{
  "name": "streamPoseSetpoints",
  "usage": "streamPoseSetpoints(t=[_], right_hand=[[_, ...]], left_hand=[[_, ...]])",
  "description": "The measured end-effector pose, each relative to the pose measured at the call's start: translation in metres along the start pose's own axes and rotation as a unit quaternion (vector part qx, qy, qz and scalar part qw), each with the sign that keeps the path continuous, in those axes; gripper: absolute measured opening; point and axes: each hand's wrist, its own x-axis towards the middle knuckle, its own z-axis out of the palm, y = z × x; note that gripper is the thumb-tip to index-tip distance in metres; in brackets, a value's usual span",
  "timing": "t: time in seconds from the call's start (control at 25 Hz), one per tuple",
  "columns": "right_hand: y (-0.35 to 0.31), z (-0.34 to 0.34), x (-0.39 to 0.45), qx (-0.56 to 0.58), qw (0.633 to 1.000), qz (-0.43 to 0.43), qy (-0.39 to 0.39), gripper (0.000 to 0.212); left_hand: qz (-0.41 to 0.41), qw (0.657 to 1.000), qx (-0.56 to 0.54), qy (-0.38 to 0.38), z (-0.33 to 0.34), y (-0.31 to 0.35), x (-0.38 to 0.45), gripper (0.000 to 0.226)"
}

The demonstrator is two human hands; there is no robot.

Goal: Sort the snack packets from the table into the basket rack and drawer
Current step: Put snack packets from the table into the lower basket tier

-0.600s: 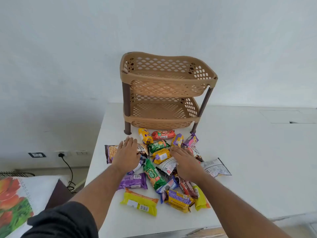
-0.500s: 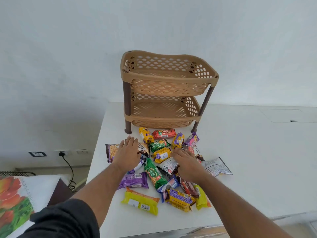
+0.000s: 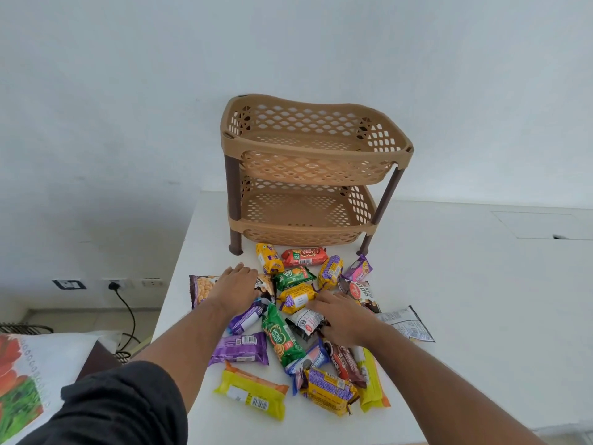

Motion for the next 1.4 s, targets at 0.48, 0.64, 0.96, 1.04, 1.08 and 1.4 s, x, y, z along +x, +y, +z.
streamPoseSetpoints(t=[0.48, 0.64, 0.96, 1.04, 1.08, 1.4], right_hand=[[0.016, -0.018, 0.03, -0.019, 0.996, -0.052, -0.065, 0.05], [0.014, -0.033, 0.034, -0.023, 0.993, -0.056, -0.097, 0.049], [0.017, -0.094, 0.039, 0.018, 0.991, -0.037, -0.128, 0.052], [0.019, -0.104, 0.039, 0.035, 0.993, -0.027, -0.112, 0.052], [0.021, -0.109, 0.039, 0.04, 0.994, -0.022, -0.101, 0.055], [0.053, -0.138, 0.053, 0.081, 0.995, 0.033, 0.046, 0.027]], left_hand=[[0.012, 0.997, 0.059, -0.045, -0.012, 0.0, 0.017, 0.045], [0.025, 0.996, 0.078, -0.035, -0.022, 0.001, 0.015, 0.038], [0.016, 0.994, 0.061, -0.086, -0.066, 0.011, 0.012, 0.032], [0.019, 0.995, 0.053, -0.086, -0.079, 0.017, 0.012, 0.034], [0.022, 0.995, 0.049, -0.083, -0.086, 0.02, 0.012, 0.035], [0.006, 0.997, -0.075, 0.034, -0.122, 0.023, 0.025, 0.045]])
